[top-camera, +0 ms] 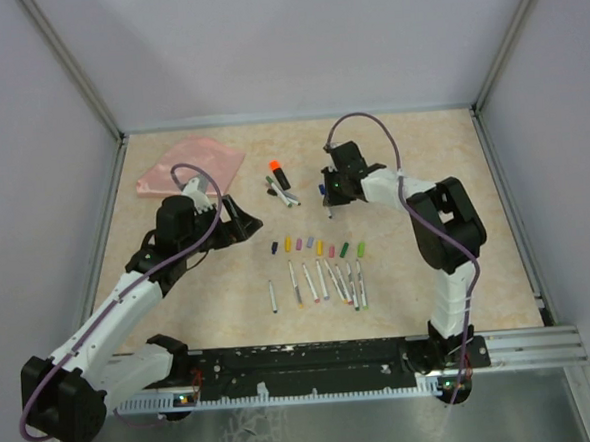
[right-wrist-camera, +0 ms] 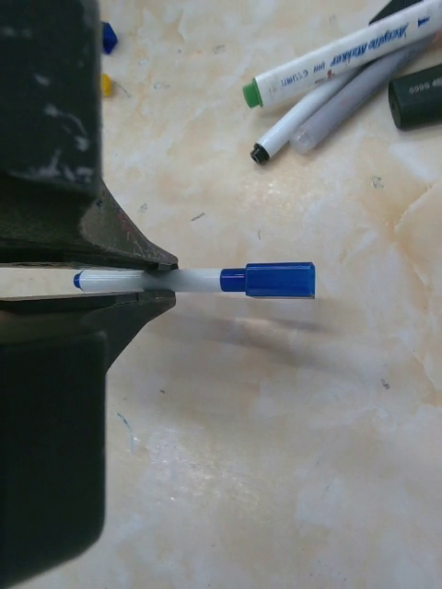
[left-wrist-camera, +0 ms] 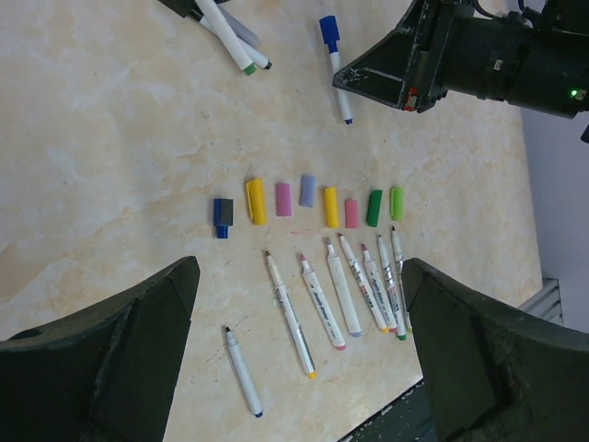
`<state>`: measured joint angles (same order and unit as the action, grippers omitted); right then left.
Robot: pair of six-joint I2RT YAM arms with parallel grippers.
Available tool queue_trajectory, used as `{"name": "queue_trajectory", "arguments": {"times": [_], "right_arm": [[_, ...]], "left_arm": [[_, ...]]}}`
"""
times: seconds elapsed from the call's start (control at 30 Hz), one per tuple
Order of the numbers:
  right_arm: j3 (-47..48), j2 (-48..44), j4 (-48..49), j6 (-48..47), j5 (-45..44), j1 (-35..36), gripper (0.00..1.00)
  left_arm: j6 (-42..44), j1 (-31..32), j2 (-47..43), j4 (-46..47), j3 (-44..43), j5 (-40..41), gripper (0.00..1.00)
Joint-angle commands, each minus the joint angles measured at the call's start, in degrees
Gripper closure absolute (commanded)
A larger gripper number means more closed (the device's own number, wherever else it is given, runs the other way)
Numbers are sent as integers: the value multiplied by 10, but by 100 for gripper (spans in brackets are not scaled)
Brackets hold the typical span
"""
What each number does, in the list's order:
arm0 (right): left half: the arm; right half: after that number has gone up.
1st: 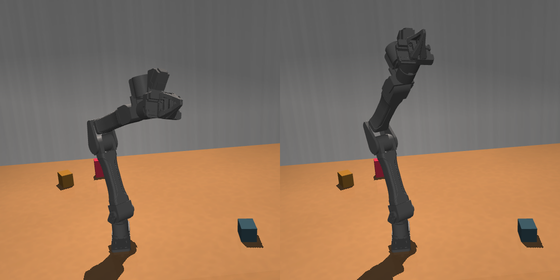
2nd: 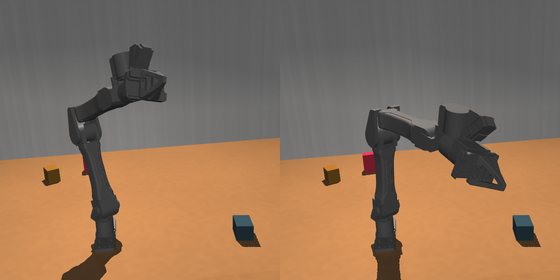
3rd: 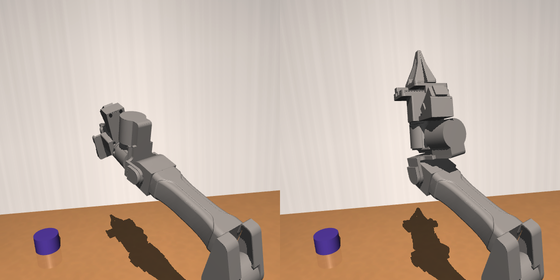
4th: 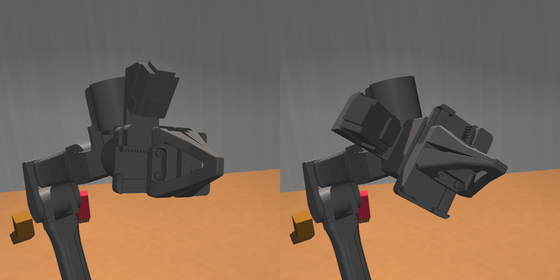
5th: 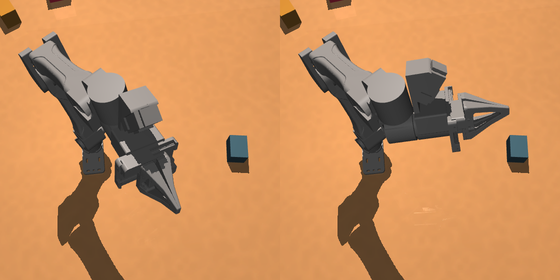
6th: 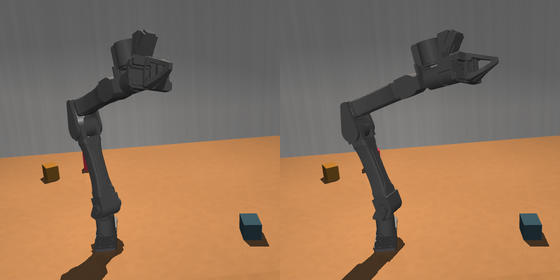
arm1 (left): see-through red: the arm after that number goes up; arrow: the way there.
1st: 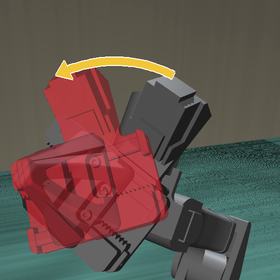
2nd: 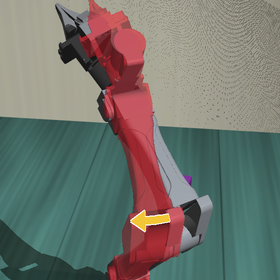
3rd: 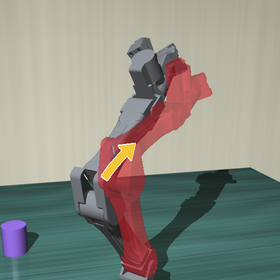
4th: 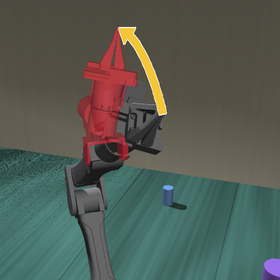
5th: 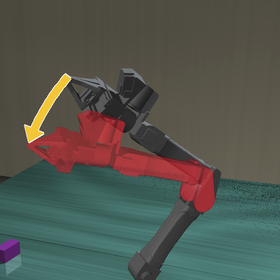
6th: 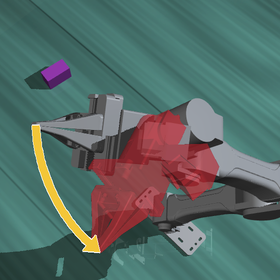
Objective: Open the pen caps
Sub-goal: Pick up the pen from the center of the board.
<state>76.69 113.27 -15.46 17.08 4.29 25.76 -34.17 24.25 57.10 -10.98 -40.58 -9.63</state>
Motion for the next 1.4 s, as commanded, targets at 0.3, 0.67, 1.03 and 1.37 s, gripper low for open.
{"name": "queue_trajectory", "arguments": {"times": [0.3, 0.67, 1.03, 1.37], "right_arm": [[-136, -172, 231, 127, 106, -24, 100], [-235, -261, 356, 228, 165, -24, 100], [-302, -300, 441, 305, 206, -20, 100], [-320, -301, 482, 333, 218, 10, 100]], "left_arm": [[-42, -2, -16, 102, 0, -92, 4], [-65, -2, -12, 138, -1, -121, 4], [-115, -2, 17, 213, -2, -164, 4], [-158, -2, 63, 285, -4, -199, 4]]}}
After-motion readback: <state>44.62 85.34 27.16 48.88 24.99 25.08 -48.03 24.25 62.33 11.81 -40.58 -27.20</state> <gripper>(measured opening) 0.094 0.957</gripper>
